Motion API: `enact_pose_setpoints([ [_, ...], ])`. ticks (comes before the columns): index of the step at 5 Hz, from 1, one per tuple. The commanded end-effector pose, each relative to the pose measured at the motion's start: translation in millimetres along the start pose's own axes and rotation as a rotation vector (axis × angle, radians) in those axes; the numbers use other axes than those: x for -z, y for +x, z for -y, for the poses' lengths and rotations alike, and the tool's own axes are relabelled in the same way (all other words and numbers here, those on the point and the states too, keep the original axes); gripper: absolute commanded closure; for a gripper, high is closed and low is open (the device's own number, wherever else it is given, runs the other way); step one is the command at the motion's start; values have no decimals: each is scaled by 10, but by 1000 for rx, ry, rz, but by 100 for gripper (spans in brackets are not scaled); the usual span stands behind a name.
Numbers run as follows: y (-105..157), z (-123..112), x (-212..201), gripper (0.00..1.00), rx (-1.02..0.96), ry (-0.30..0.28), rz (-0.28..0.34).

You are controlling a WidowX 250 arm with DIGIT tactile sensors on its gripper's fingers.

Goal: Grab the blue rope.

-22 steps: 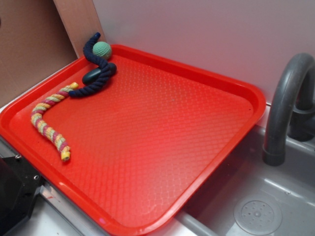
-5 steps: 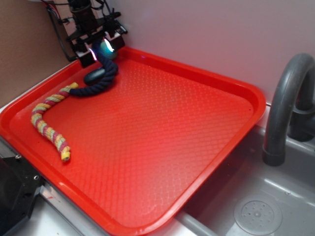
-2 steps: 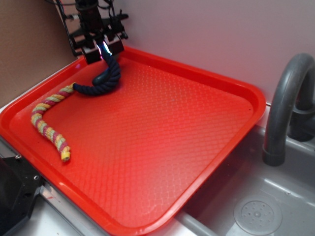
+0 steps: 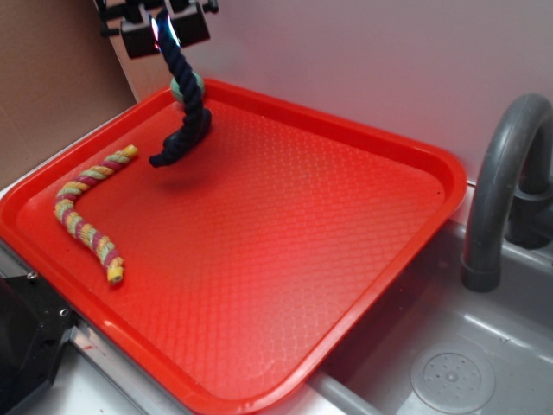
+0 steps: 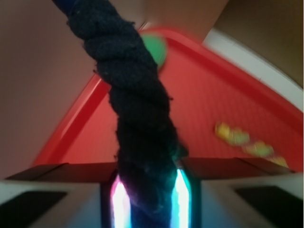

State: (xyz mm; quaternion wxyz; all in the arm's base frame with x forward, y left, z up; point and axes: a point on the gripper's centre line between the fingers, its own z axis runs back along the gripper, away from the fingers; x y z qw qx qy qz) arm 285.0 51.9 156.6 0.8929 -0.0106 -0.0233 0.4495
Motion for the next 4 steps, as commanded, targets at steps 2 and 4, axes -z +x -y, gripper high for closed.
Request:
enact_pose_setpoints([
  [2,-839,-175,-821,100,557,-126,32],
  [4,-957,-272,-1014,100,515,-177,24],
])
